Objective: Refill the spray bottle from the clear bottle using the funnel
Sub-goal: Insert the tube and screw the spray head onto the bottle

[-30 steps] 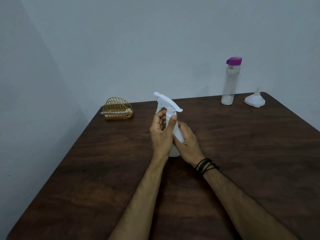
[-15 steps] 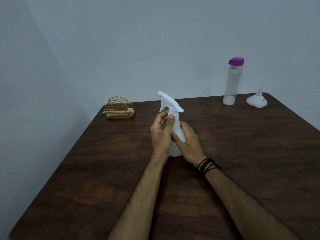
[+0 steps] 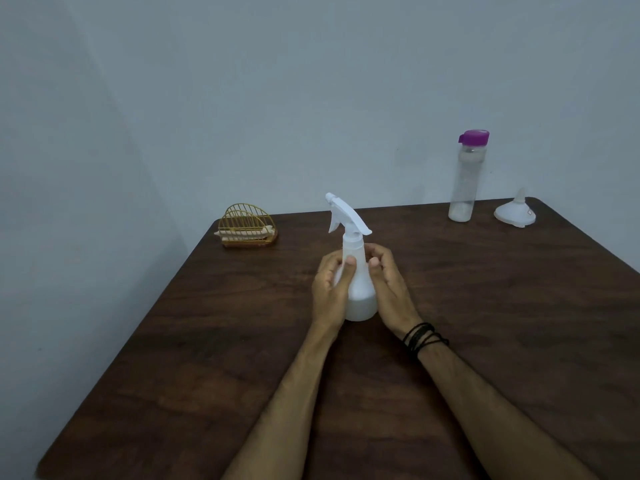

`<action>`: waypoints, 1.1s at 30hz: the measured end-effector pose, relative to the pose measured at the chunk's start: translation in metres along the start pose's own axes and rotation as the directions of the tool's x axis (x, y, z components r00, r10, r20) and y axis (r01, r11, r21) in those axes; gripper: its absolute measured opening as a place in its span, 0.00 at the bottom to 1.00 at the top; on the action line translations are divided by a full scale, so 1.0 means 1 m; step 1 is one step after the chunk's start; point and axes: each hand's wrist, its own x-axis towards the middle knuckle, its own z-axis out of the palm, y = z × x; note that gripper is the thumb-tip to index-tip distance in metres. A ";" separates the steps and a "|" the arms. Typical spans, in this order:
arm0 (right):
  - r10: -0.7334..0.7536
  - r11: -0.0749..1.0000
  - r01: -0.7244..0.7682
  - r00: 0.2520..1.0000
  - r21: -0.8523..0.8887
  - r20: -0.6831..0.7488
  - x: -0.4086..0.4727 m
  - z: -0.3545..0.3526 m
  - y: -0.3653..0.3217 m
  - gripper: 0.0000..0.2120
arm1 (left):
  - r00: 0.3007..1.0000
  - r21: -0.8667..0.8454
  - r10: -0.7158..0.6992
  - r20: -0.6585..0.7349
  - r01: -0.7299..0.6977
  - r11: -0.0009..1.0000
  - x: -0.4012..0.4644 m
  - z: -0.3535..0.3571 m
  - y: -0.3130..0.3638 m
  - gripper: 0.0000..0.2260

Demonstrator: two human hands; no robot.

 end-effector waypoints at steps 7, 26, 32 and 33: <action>-0.022 0.994 0.021 1.000 0.108 0.005 0.002 -0.020 -0.010 0.25 | 0.967 0.265 -0.040 0.252 -0.029 0.964 -0.015 -0.009 -0.001 0.36; 0.089 0.995 -0.097 0.960 0.016 0.267 0.001 -0.052 -0.063 0.17 | 0.941 0.367 -0.201 0.273 0.091 0.926 -0.068 0.023 0.025 0.47; 0.387 0.922 -0.369 0.853 -0.118 0.351 0.006 -0.071 -0.076 0.28 | 0.921 0.210 -0.319 0.225 0.274 0.939 -0.097 0.053 0.044 0.38; 0.434 0.901 -0.404 0.821 -0.159 0.370 0.007 -0.074 -0.077 0.30 | 0.907 0.169 -0.359 0.220 0.327 0.930 -0.101 0.059 0.047 0.38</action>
